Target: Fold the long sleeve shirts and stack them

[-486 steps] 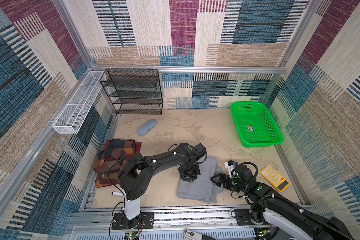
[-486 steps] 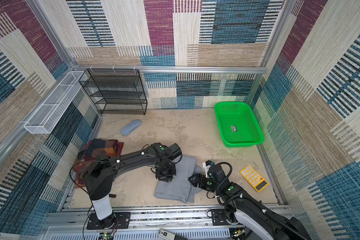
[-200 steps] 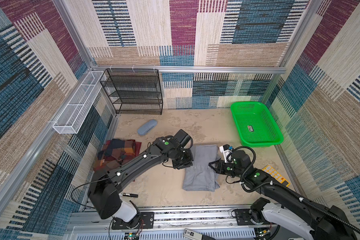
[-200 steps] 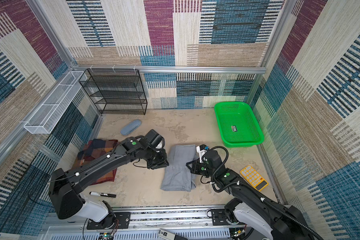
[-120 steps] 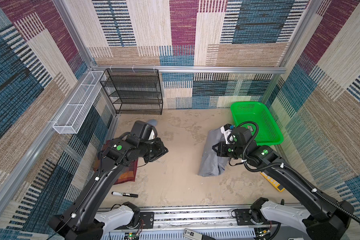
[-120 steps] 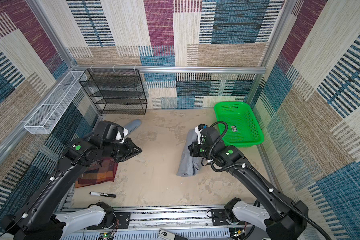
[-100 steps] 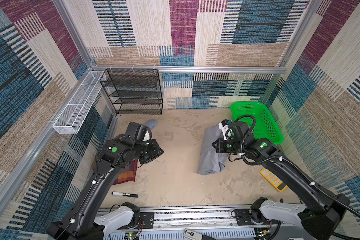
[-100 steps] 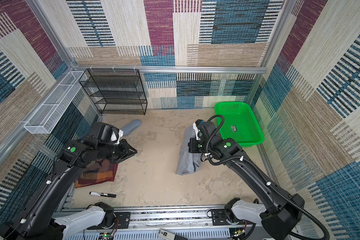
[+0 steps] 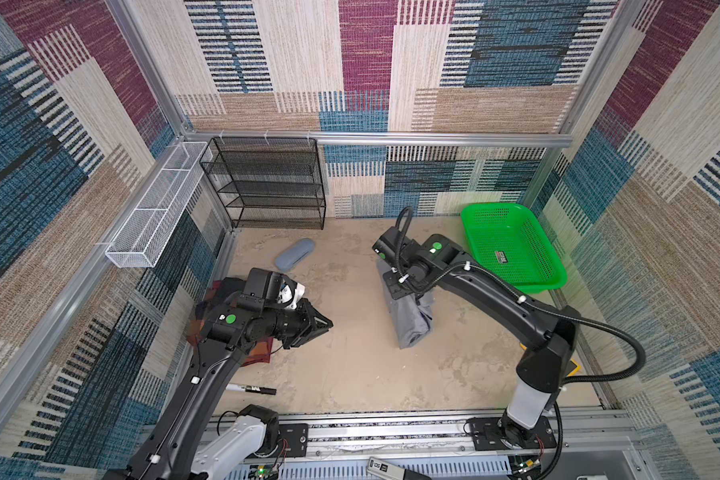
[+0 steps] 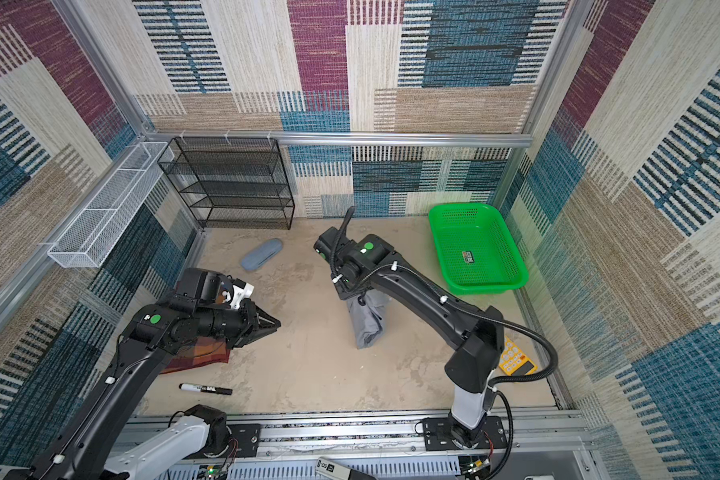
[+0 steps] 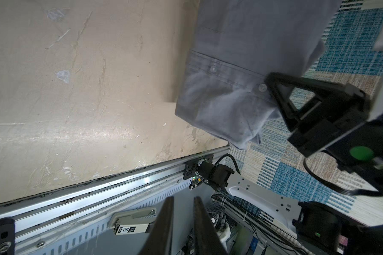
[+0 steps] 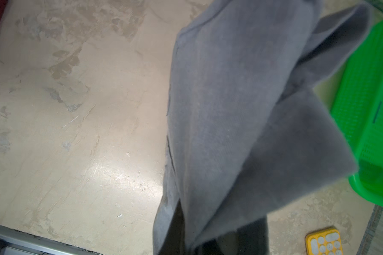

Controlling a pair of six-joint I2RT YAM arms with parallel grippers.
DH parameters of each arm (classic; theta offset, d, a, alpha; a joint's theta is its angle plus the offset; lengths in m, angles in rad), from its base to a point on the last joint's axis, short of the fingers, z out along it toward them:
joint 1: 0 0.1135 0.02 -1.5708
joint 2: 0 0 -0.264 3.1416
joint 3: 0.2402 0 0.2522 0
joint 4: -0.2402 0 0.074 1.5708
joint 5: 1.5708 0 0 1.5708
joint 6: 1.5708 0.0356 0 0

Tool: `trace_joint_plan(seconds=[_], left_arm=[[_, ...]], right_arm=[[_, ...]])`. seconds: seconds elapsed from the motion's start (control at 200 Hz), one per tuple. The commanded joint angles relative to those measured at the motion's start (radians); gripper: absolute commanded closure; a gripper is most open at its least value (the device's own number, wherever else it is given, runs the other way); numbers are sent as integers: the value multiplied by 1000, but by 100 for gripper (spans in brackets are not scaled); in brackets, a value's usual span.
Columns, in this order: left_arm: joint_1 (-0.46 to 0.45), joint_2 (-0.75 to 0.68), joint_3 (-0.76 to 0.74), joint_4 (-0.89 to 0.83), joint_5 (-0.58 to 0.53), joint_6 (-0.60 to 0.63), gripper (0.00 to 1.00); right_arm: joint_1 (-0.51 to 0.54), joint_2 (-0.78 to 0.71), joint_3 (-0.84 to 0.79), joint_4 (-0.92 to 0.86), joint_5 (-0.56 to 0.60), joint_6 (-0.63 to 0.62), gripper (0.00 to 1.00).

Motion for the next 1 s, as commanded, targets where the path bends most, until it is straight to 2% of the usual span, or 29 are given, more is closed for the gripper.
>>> trace_joint_plan(seconds=[0.0,0.145,0.165,0.356,0.521,0.696,0.791,0.841,0.941,0.992], left_arm=[[10,-35,-18,-15,-7,53,79],[41,-102,-53,-77,-45,106,79],[46,-112,-59,-86,-80,114,79],[89,-216,-88,-172,-159,152,79],[99,-305,-100,-212,-225,150,79],[100,-384,-141,-216,-255,123,79],[100,-392,-169,-223,-262,120,79],[100,-395,-185,-221,-263,122,79],[100,-417,-218,-213,-276,113,79],[100,-432,-233,-209,-286,106,79]], right_arm=[[50,110,55,-37,26,-19,100],[126,265,185,-38,3,-26,100],[136,284,200,-37,2,-26,100],[224,446,311,-37,-35,-9,100],[289,532,390,-37,-64,38,100],[364,609,487,-35,-152,69,100],[388,623,502,-34,-170,84,83],[397,629,503,-35,-183,80,71],[408,619,506,-34,-187,93,62],[415,609,525,-34,-202,98,54]])
